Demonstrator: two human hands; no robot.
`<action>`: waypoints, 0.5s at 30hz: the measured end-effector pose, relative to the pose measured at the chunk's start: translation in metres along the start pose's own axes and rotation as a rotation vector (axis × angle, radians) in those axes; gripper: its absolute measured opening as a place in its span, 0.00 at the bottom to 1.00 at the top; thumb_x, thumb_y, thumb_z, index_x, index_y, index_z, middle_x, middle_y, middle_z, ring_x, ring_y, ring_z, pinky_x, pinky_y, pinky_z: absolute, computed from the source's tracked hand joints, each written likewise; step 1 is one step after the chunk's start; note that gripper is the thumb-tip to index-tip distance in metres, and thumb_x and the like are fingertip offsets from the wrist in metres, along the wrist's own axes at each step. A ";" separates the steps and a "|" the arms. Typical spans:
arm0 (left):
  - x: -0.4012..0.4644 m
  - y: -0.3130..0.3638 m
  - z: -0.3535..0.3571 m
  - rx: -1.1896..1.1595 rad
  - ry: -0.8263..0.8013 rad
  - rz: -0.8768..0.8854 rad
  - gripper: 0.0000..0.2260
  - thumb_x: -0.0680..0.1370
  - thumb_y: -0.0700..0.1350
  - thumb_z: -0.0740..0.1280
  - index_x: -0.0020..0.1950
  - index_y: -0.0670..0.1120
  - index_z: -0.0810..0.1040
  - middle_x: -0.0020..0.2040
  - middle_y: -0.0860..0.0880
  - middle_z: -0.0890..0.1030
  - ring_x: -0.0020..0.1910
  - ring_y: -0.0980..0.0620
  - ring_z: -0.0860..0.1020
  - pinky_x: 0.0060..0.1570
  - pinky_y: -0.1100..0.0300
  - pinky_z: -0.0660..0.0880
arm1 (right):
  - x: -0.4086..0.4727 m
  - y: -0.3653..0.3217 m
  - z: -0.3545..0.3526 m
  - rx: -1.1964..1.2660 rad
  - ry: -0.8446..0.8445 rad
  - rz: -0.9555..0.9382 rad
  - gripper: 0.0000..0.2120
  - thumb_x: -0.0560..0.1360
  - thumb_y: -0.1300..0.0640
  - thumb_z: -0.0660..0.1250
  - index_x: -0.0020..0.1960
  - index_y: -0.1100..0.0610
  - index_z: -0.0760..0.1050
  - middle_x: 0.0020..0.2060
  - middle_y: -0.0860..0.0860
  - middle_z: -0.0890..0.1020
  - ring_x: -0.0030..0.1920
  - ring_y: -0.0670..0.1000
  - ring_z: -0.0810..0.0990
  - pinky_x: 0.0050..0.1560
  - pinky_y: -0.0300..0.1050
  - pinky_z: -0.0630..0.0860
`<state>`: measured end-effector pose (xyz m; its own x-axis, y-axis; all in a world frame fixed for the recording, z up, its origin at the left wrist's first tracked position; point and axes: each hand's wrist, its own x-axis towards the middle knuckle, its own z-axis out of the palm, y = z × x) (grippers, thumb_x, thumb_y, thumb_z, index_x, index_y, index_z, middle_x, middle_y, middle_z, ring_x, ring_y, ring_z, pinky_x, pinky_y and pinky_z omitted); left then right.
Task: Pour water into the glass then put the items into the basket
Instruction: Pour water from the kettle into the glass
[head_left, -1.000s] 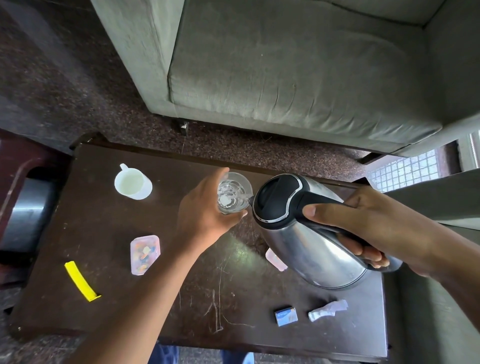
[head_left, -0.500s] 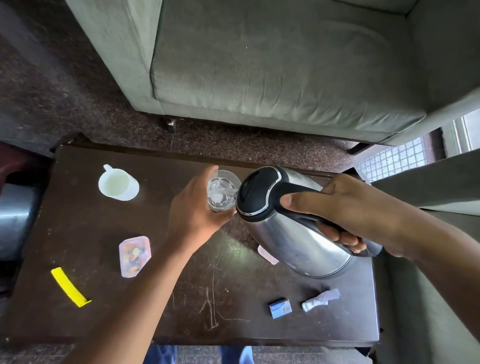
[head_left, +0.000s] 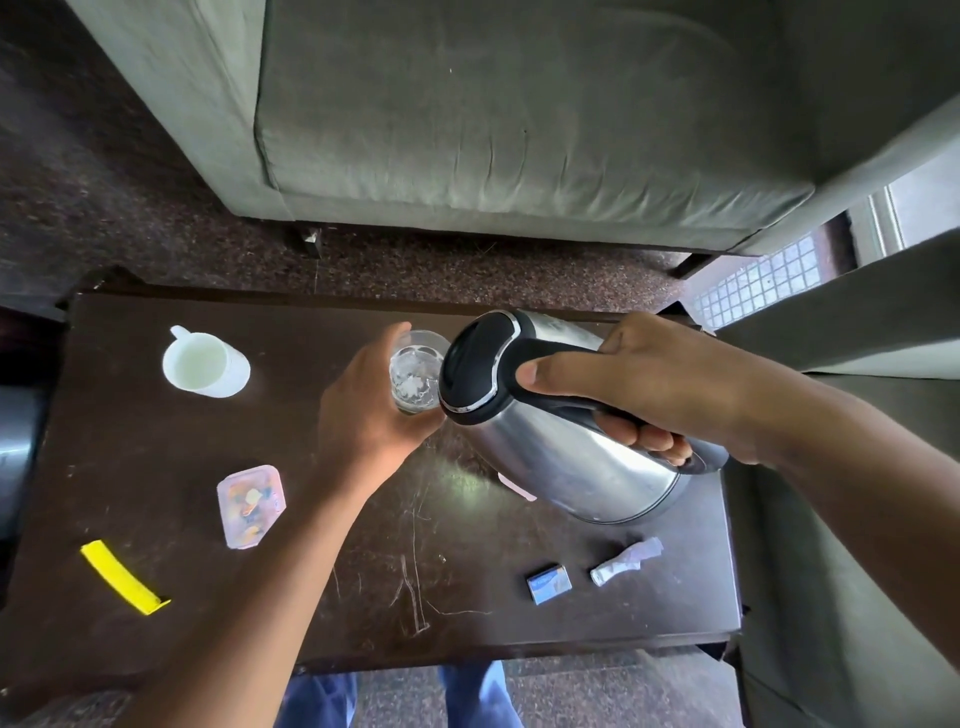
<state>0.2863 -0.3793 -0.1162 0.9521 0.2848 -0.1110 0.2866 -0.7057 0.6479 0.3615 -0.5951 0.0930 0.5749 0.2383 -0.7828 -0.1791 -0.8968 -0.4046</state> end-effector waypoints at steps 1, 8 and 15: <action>-0.001 0.000 0.000 0.000 0.000 0.002 0.44 0.67 0.62 0.83 0.80 0.57 0.68 0.74 0.56 0.80 0.72 0.53 0.80 0.68 0.54 0.76 | -0.001 0.000 0.000 -0.004 0.002 0.000 0.35 0.69 0.28 0.70 0.21 0.56 0.71 0.19 0.53 0.70 0.20 0.53 0.66 0.27 0.42 0.66; -0.005 0.004 0.000 0.004 -0.007 0.008 0.44 0.67 0.64 0.82 0.80 0.57 0.68 0.75 0.56 0.80 0.73 0.53 0.79 0.68 0.53 0.76 | -0.004 0.003 0.001 -0.016 0.008 -0.005 0.35 0.65 0.26 0.69 0.20 0.55 0.70 0.18 0.51 0.70 0.21 0.53 0.66 0.28 0.43 0.67; -0.009 0.004 -0.001 0.001 -0.003 -0.002 0.44 0.68 0.62 0.83 0.80 0.56 0.69 0.75 0.56 0.80 0.73 0.53 0.79 0.69 0.54 0.75 | -0.006 0.008 0.001 -0.018 0.007 -0.007 0.35 0.66 0.25 0.70 0.21 0.56 0.71 0.19 0.53 0.70 0.21 0.53 0.67 0.26 0.41 0.67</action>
<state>0.2791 -0.3843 -0.1116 0.9518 0.2844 -0.1143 0.2887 -0.7061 0.6466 0.3559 -0.6031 0.0938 0.5821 0.2422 -0.7762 -0.1604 -0.9017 -0.4016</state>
